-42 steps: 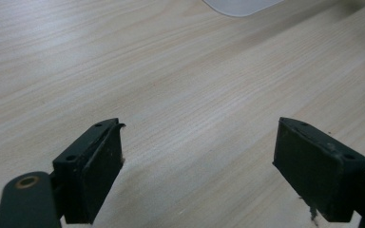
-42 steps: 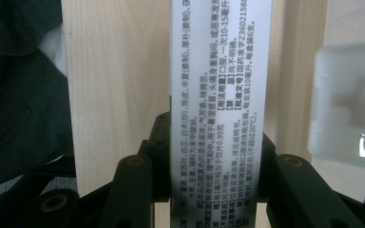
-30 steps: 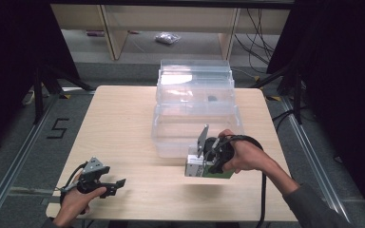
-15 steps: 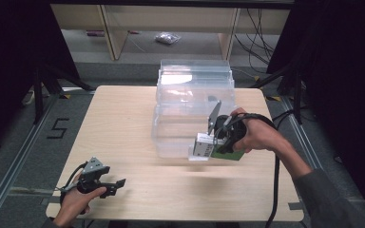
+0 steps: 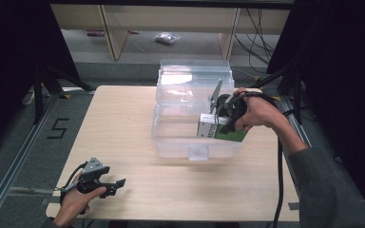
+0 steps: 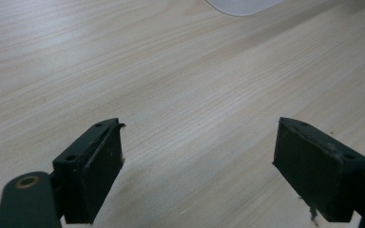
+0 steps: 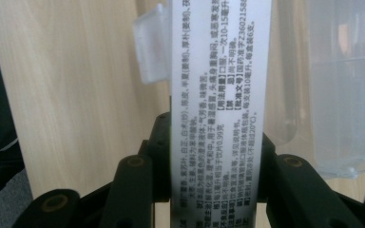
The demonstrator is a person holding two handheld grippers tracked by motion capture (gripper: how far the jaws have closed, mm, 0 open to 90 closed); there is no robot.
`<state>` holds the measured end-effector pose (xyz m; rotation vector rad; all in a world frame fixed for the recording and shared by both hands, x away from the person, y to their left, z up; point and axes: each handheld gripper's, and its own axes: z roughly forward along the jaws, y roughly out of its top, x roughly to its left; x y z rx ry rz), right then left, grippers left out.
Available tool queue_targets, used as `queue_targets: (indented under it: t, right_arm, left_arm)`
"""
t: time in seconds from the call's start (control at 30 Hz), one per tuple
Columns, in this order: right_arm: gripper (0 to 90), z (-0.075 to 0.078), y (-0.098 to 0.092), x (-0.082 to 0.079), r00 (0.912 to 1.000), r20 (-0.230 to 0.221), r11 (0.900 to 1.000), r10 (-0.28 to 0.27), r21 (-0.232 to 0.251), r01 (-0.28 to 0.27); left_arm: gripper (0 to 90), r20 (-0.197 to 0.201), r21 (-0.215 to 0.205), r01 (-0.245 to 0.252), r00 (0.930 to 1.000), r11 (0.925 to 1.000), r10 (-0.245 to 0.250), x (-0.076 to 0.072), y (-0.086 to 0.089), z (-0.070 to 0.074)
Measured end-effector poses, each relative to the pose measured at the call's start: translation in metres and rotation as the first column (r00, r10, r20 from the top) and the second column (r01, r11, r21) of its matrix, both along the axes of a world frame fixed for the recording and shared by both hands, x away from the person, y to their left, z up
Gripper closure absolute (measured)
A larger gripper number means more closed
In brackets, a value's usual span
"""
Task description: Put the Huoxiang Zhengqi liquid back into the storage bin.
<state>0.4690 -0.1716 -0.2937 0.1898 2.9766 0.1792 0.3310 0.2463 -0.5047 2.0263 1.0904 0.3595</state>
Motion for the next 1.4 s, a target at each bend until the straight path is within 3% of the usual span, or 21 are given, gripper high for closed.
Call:
queue_targets:
  t: [0.03, 0.07, 0.33, 0.43, 0.63, 0.77, 0.97, 1.03, 1.1, 1.17, 1.23, 1.27, 1.37, 1.4]
  right_arm:
    - [64.7, -0.001, -0.001, 0.004, 0.9999, 0.009, 1.000, 0.008, 0.001, -0.008]
    - [64.7, -0.002, -0.001, 0.007, 0.9997, -0.009, 1.000, -0.021, 0.004, 0.021]
    - [64.7, -0.020, -0.006, 0.031, 0.9998, -0.020, 1.000, 0.003, 0.013, -0.003]
    - [64.7, -0.026, -0.009, 0.036, 0.9987, -0.041, 0.999, -0.030, 0.011, 0.031]
    - [64.7, -0.039, -0.011, 0.046, 0.9988, -0.048, 1.000, 0.004, 0.013, -0.004]
    - [64.7, -0.047, -0.012, 0.050, 0.9979, -0.064, 1.000, 0.006, 0.027, -0.004]
    - [64.6, -0.058, -0.017, 0.053, 0.9970, -0.074, 1.000, -0.022, 0.007, 0.023]
    - [64.6, -0.062, -0.018, 0.055, 0.9969, -0.076, 1.000, 0.016, 0.007, -0.015]
    - [64.6, -0.066, -0.018, 0.055, 0.9960, -0.088, 1.000, -0.012, -0.005, 0.012]
    - [64.6, -0.069, -0.017, 0.056, 0.9957, -0.091, 1.000, 0.013, 0.002, -0.013]
    - [64.6, -0.073, -0.017, 0.055, 0.9944, -0.104, 1.000, -0.017, -0.021, 0.015]
    - [64.6, -0.076, -0.016, 0.058, 0.9950, -0.096, 1.000, 0.027, -0.003, -0.028]
    - [64.5, -0.081, -0.015, 0.057, 0.9923, -0.124, 1.000, 0.011, -0.003, -0.011]
    - [64.5, -0.082, -0.016, 0.058, 0.9940, -0.108, 1.000, 0.019, -0.013, -0.020]
  left_arm:
    - [15.9, -0.003, 0.005, 0.004, 1.0000, 1.0000, -0.004, 0.000, 0.001, 0.000]
    - [16.0, -0.001, 0.004, 0.003, 1.0000, 1.0000, -0.003, 0.000, 0.001, 0.000]
    - [16.0, 0.003, -0.002, -0.003, 1.0000, 1.0000, 0.003, 0.000, 0.000, -0.001]
    - [16.0, 0.000, 0.001, 0.000, 1.0000, 1.0000, 0.000, 0.000, 0.000, -0.001]
    - [16.0, 0.000, 0.000, 0.000, 1.0000, 1.0000, 0.000, 0.000, 0.000, 0.000]
    - [16.0, 0.000, -0.002, -0.001, 1.0000, 1.0000, 0.001, 0.000, 0.000, -0.001]
    - [16.0, -0.004, 0.005, 0.006, 1.0000, 1.0000, -0.006, 0.000, 0.001, 0.000]
    - [16.0, -0.004, 0.005, 0.005, 1.0000, 1.0000, -0.005, 0.000, 0.000, 0.000]
    - [16.0, -0.008, 0.005, 0.010, 0.9999, 0.9999, -0.010, 0.001, 0.000, 0.000]
    - [16.0, -0.006, 0.003, 0.008, 0.9999, 1.0000, -0.008, 0.000, 0.000, 0.000]
    - [16.0, 0.000, 0.001, 0.001, 1.0000, 1.0000, -0.001, 0.000, 0.000, -0.001]
    - [16.0, -0.007, 0.004, 0.007, 0.9999, 1.0000, -0.007, 0.001, 0.001, 0.000]
    - [16.0, -0.006, 0.004, 0.009, 0.9999, 1.0000, -0.009, 0.001, 0.001, 0.000]
    - [15.9, -0.005, 0.004, 0.006, 1.0000, 1.0000, -0.006, 0.001, 0.001, 0.000]
